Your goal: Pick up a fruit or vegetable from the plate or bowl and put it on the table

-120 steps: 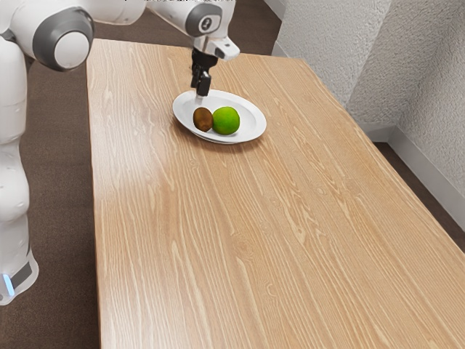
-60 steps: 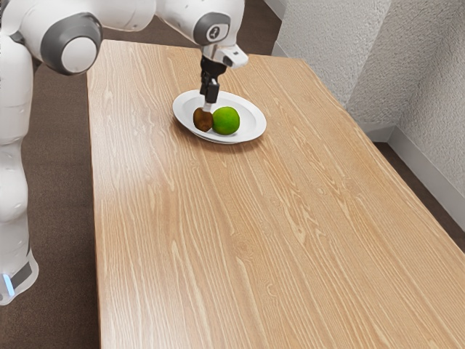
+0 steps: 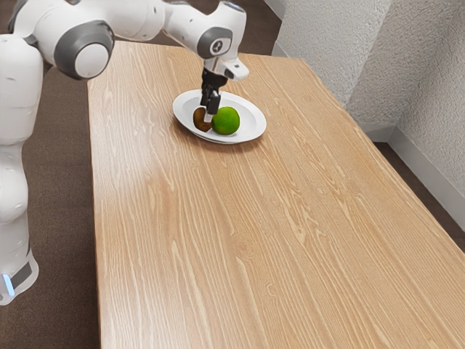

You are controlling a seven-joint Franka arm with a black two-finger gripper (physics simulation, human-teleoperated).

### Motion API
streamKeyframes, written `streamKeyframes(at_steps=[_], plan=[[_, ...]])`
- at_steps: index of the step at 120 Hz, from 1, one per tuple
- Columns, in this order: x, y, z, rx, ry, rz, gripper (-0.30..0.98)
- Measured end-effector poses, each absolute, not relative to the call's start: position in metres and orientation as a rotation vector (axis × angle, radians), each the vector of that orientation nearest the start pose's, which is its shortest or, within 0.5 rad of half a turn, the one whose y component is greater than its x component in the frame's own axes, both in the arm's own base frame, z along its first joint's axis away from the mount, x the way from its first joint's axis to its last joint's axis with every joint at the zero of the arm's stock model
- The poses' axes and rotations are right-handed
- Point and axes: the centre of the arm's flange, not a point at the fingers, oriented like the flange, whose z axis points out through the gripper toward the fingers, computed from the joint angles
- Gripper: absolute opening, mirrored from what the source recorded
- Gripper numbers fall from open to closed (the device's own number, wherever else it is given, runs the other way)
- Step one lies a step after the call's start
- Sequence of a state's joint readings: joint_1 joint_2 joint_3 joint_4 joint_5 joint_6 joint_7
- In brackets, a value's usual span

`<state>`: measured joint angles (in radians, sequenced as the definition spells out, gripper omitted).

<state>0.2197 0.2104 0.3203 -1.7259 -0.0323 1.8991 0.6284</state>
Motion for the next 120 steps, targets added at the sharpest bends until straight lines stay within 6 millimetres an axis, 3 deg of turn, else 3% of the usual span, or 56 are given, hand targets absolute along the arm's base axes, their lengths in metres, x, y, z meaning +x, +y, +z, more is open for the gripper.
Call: streamKeyframes(at_steps=[47,68,93,108,120], plan=[[0.542,0.308,0.438,-3.132,0.125,0.097,0.68],[0.540,0.313,0.439,-3.140,0.100,0.078,0.49],[0.539,0.318,0.440,-3.142,0.076,0.063,0.45],[0.540,0.315,0.455,-3.138,0.078,0.027,0.42],[0.538,0.311,0.481,-3.133,0.082,-0.018,0.39]])
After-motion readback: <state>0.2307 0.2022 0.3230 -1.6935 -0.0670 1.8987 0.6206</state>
